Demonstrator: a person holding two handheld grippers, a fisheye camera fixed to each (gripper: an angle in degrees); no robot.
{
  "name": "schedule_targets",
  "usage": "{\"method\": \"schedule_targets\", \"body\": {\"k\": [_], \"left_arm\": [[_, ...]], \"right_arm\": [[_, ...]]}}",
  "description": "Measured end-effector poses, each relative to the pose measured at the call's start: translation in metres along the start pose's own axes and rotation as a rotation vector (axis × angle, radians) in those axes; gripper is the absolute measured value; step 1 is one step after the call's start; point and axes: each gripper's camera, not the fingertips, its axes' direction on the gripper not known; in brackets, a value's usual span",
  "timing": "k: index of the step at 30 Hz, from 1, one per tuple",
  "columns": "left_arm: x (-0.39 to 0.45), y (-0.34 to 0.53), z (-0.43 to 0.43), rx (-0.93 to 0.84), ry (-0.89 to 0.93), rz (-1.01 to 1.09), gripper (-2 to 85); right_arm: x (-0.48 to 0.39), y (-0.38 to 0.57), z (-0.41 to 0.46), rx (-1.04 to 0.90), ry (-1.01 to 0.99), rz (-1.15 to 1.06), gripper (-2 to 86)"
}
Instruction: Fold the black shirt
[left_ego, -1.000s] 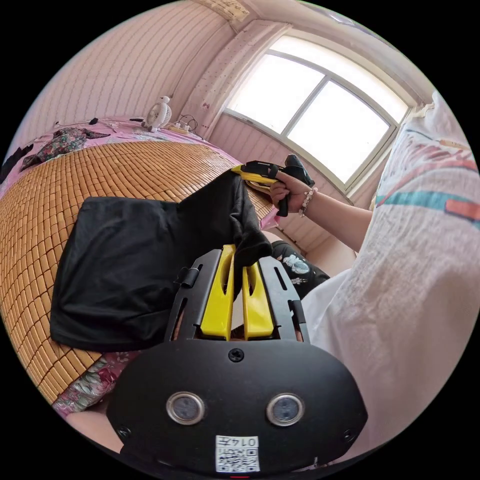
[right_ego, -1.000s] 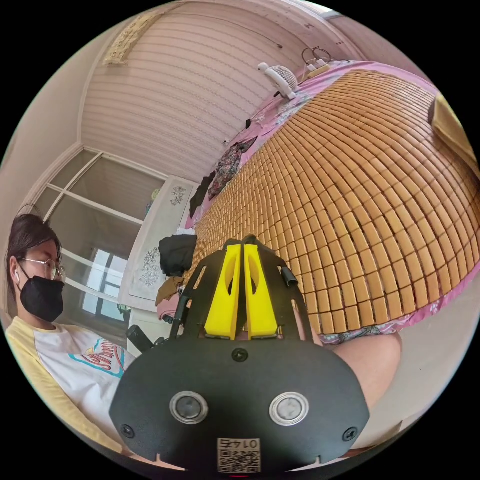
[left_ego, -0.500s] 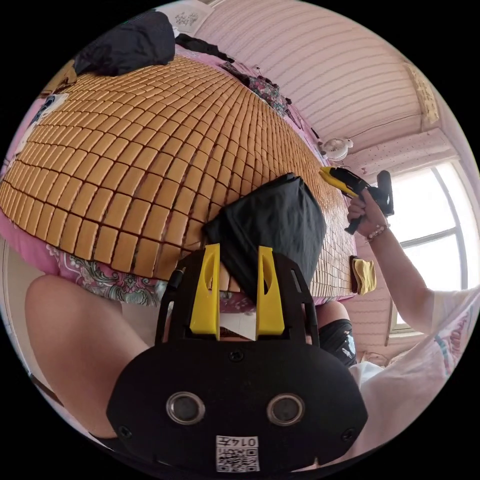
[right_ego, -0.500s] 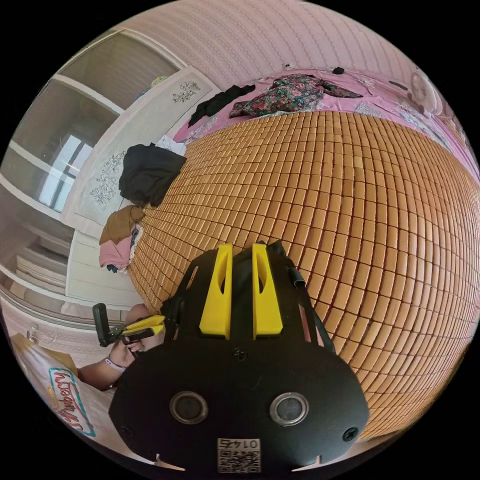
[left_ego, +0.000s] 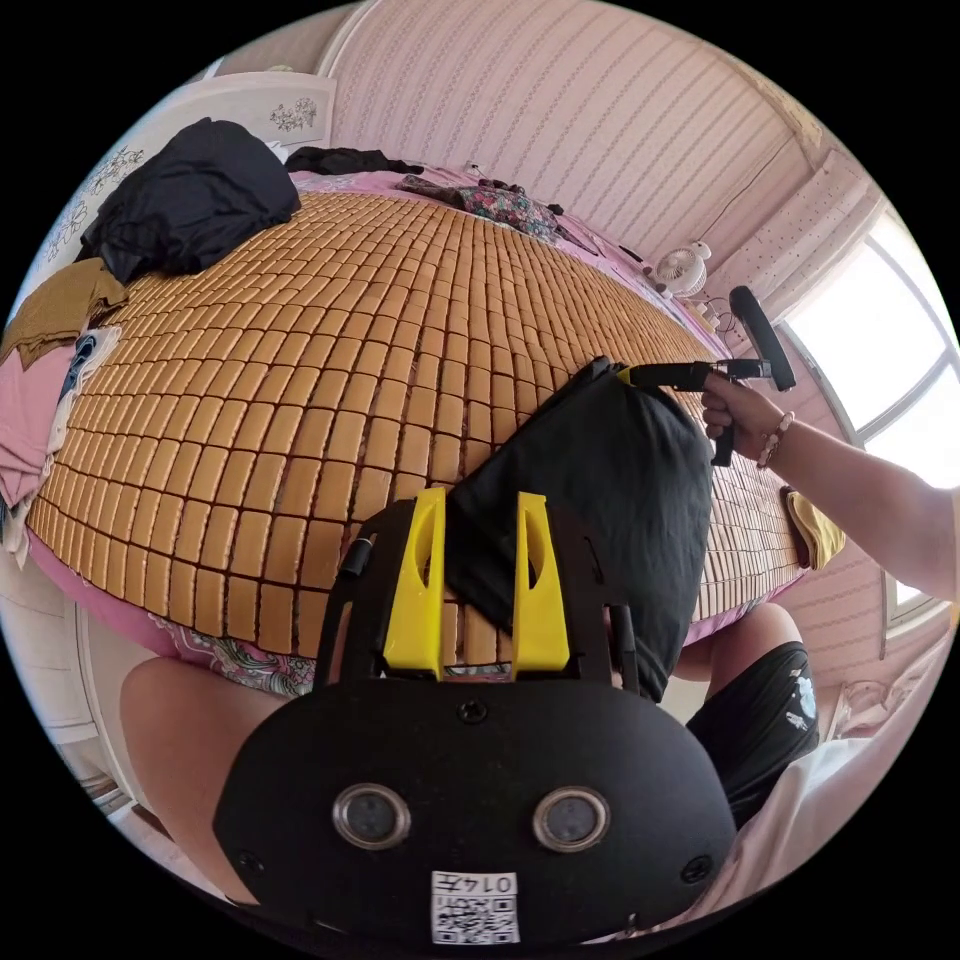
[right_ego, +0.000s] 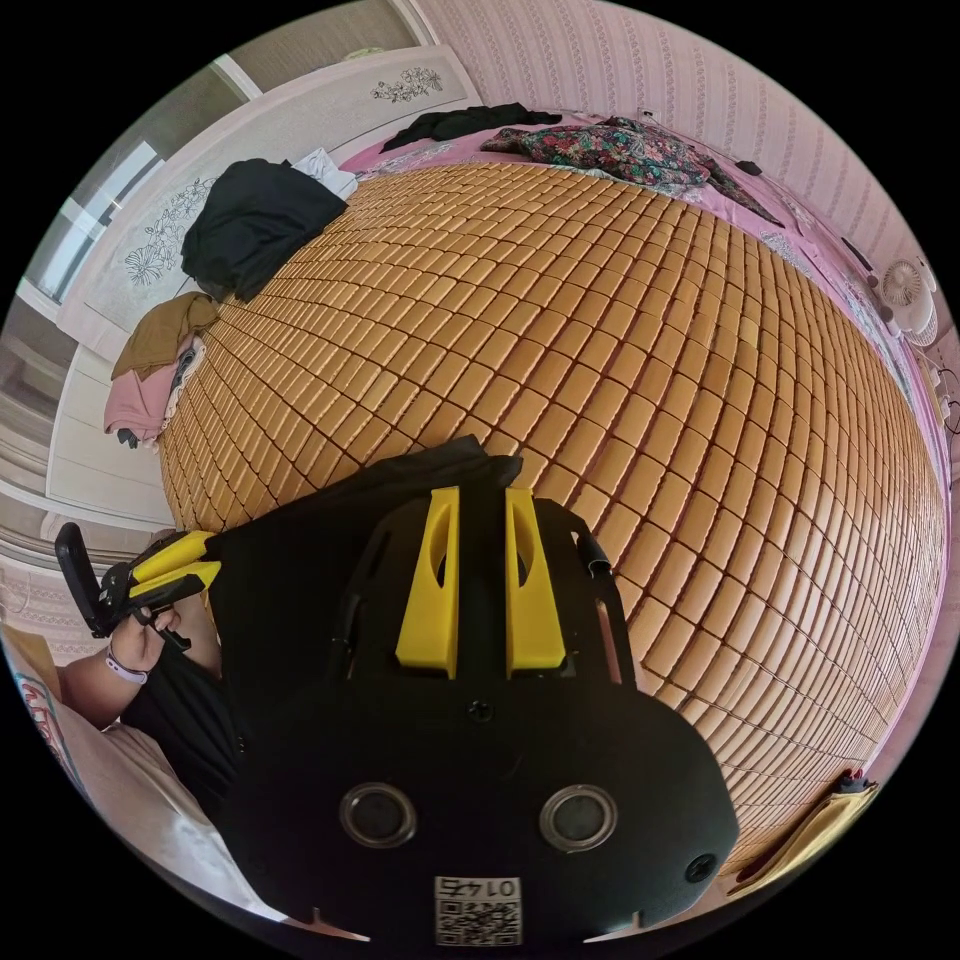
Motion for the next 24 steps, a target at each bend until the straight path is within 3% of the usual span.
{"method": "schedule_targets", "body": {"k": [8, 14, 21, 24], "left_arm": [[0.012, 0.006, -0.035, 0.070, 0.049, 0.087, -0.3], [0.024, 0.015, -0.095, 0.105, 0.129, 0.161, -0.5], [-0.031, 0.038, -0.043, -0.037, 0.147, -0.158, -0.5], [-0.026, 0.046, -0.036, -0.041, 0.143, -0.161, -0.5]], "right_arm": [[-0.006, 0.007, -0.020, 0.134, -0.120, -0.071, 1.4], [-0.021, 0.010, -0.050, 0.221, -0.214, -0.158, 1.5], [-0.037, -0.028, -0.004, 0.127, -0.212, -0.103, 2.7], [-0.048, -0.036, 0.007, 0.086, -0.141, -0.145, 3.8]]}}
